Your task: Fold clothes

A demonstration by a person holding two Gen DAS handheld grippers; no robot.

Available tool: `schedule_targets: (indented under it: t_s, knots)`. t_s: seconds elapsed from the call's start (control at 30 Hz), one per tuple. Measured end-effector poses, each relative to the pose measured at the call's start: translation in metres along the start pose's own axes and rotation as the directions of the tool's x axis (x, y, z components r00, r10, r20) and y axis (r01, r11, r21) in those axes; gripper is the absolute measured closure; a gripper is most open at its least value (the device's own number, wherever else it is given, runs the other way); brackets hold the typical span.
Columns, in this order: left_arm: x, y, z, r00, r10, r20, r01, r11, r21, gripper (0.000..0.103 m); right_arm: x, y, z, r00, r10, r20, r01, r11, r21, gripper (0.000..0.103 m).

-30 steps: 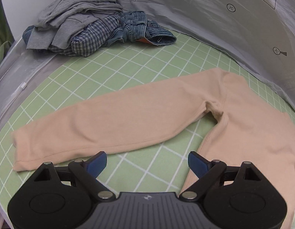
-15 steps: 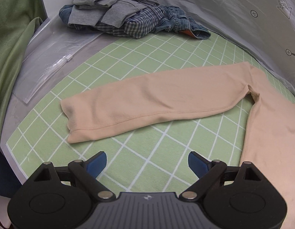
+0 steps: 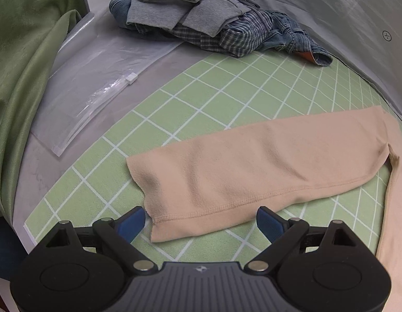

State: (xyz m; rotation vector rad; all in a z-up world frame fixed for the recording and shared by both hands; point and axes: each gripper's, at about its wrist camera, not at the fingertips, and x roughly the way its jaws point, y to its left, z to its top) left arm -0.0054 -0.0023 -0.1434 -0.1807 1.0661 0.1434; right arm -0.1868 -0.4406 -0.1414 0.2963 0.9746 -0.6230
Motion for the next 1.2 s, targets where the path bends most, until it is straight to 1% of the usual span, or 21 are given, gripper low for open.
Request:
schedule_targets:
  t_s: [0.17,0.23,0.27,0.3,0.33,0.4,0.43,0.47,0.5,0.57,0.67,0.77,0.87,0.97,1.03,1.07,1.13,1.17,1.2]
  knots:
    - [0.003,-0.003,0.005,1.0,0.002,0.017,-0.003,1.0,0.024,0.01,0.001,0.007,0.008,1.0,-0.015,0.006,0.015,1.0,-0.003,0.0]
    - [0.003,-0.006,0.007,1.0,0.004,0.027,-0.005,0.999,0.039,0.012,0.003,0.009,0.012,1.0,-0.022,0.005,0.022,1.0,-0.008,0.0]
    - [0.003,-0.007,0.007,0.999,0.005,0.032,-0.006,0.999,0.046,0.015,0.004,0.01,0.013,1.0,-0.026,0.003,0.026,1.0,-0.011,0.0]
    - [0.004,-0.008,0.008,0.999,0.005,0.038,-0.007,0.999,0.054,0.023,0.006,0.011,0.015,1.0,-0.029,0.001,0.03,0.999,-0.014,0.0]
    - [0.004,-0.01,0.009,0.999,0.006,0.043,-0.008,0.998,0.061,0.027,0.007,0.011,0.016,1.0,-0.031,0.0,0.031,0.999,-0.016,0.0]
    - [0.004,-0.012,0.011,0.999,0.007,0.053,-0.011,0.997,0.075,0.046,0.009,0.012,0.019,1.0,-0.031,-0.002,0.031,0.999,-0.022,0.0]
    - [0.004,-0.014,0.012,0.998,-0.004,0.056,0.0,0.997,0.083,0.052,0.01,0.012,0.021,1.0,-0.031,-0.001,0.031,0.999,-0.027,0.0]
    - [0.004,-0.017,0.013,0.998,-0.018,0.055,0.013,0.995,0.098,0.065,0.011,0.012,0.022,1.0,-0.031,-0.001,0.031,0.999,-0.032,0.0]
    - [0.004,-0.02,0.015,0.998,-0.031,0.053,0.025,0.993,0.115,0.08,0.012,0.012,0.024,1.0,-0.027,0.0,0.027,0.999,-0.038,0.0]
    - [0.002,-0.027,0.018,0.997,-0.063,0.052,0.055,0.989,0.138,0.092,0.014,0.011,0.028,1.0,-0.016,0.004,0.016,0.999,-0.047,0.001]
    - [-0.007,-0.042,0.025,0.988,-0.135,0.08,0.123,0.983,0.14,0.092,0.017,0.006,0.037,1.0,0.004,0.006,-0.003,0.999,-0.035,0.001]
    - [-0.023,-0.07,0.031,0.975,-0.184,0.128,0.158,0.969,0.189,0.092,0.023,-0.001,0.045,1.0,0.021,0.006,-0.021,1.0,-0.02,0.001]
    - [-0.035,-0.108,0.032,0.956,-0.257,0.141,0.218,0.945,0.246,0.092,0.031,-0.011,0.052,0.999,0.035,0.007,-0.035,0.999,0.003,0.001]
    - [-0.044,-0.148,0.027,0.935,-0.327,0.135,0.277,0.915,0.294,0.092,0.039,-0.024,0.06,0.999,0.038,0.009,-0.038,0.999,0.018,0.001]
    - [-0.049,-0.179,0.017,0.906,-0.411,0.103,0.368,0.883,0.292,0.092,0.046,-0.033,0.065,0.999,0.036,0.012,-0.036,0.999,0.023,0.001]
    - [-0.051,-0.194,0.011,0.888,-0.453,0.079,0.413,0.862,0.294,0.092,0.049,-0.038,0.068,0.999,0.035,0.01,-0.035,0.999,0.026,0.001]
    - [-0.052,-0.223,-0.005,0.852,-0.523,0.009,0.496,0.813,0.305,0.092,0.055,-0.048,0.072,0.999,0.035,0.005,-0.035,0.999,0.037,0.001]
    - [-0.052,-0.237,-0.014,0.831,-0.555,-0.028,0.536,0.786,0.308,0.09,0.057,-0.053,0.074,0.999,0.038,0.003,-0.038,0.998,0.045,0.001]
    - [-0.053,-0.249,-0.022,0.815,-0.577,-0.063,0.565,0.763,0.314,0.083,0.059,-0.057,0.076,0.999,0.037,0.004,-0.037,0.998,0.052,0.001]
